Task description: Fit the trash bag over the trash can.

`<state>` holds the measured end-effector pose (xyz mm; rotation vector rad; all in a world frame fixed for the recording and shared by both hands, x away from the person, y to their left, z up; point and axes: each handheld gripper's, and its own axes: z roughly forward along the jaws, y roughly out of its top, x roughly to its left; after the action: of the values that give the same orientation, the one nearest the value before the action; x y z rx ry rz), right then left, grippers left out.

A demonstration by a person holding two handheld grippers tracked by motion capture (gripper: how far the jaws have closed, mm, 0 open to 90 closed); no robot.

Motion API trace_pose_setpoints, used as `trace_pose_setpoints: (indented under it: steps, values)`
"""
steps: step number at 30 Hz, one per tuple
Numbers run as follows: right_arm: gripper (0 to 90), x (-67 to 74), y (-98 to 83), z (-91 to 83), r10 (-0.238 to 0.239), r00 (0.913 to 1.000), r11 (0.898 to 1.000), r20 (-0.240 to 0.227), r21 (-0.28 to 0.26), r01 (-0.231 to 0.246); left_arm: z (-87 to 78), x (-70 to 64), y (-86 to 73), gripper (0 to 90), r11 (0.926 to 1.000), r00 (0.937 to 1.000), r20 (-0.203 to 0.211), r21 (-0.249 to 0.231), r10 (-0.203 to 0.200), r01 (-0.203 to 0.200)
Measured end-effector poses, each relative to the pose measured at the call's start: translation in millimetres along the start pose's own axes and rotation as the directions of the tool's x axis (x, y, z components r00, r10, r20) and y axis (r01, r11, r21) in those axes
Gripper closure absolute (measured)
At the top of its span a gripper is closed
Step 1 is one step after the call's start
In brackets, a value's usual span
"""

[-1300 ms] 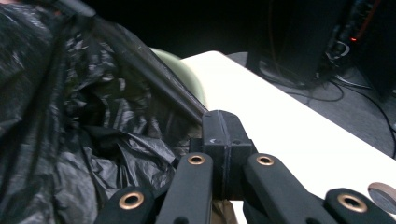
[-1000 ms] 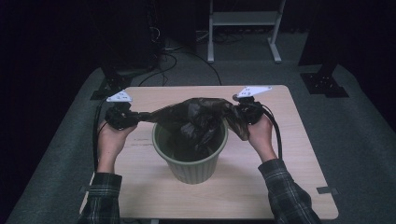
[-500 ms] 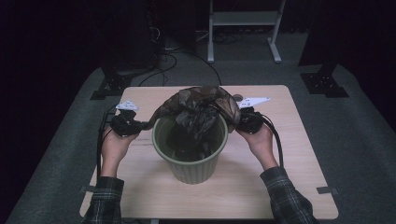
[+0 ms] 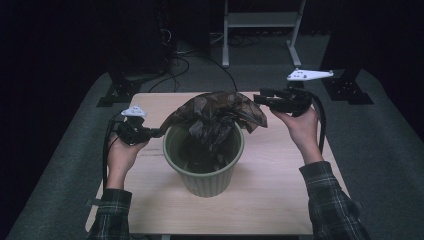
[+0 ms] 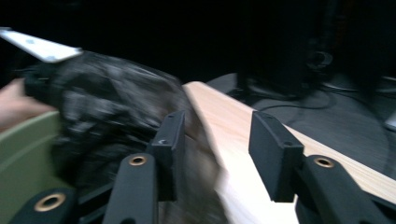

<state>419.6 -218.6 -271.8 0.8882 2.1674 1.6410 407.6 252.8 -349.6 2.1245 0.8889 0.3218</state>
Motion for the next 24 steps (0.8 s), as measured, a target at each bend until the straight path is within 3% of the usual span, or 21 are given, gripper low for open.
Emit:
trace_pose_setpoints:
  steps: [1, 4, 8, 9, 19, 24]
  values:
    - [54.5, 3.1, 3.3, 3.3, -0.007, 0.9997, 1.0, -0.023, 0.005, 0.007, -0.4, -0.2, 0.3, 90.0, 1.0, 1.0, 0.0, 0.001, 0.0, 0.0]
    - [54.6, 5.6, 5.3, 20.1, -0.018, 0.9992, 0.998, -0.035, 0.059, 0.02, -0.9, -0.8, 0.5, 90.0, 1.0, 1.0, 0.001, -0.002, 0.001, -0.001]
    - [84.6, 4.3, -2.6, 30.9, -0.008, 0.9962, 0.997, -0.087, 0.079, 0.015, -1.7, -1.8, 0.5, 90.0, 1.0, 0.9999, 0.009, -0.002, 0.007, -0.007]
    - [89.4, 7.4, -5.1, 30.0, -0.025, 0.9944, 0.997, -0.102, 0.077, 0.033, -2.3, -2.3, 0.2, 90.0, 0.9999, 0.9999, 0.011, -0.002, 0.012, -0.012]
    - [90.0, 56.6, -30.4, -9.5, -0.107, 0.9721, 0.992, -0.209, 0.036, 0.117, -14.7, -12.0, -3.6, 90.0, 0.9994, 0.9994, 0.012, -0.012, 0.033, -0.032]
    - [90.0, 80.0, -56.5, -23.6, -0.132, 0.9562, 0.985, -0.261, 0.077, 0.157, -21.9, -16.1, -9.0, 90.0, 0.9992, 0.9992, 0.004, -0.006, 0.041, -0.041]
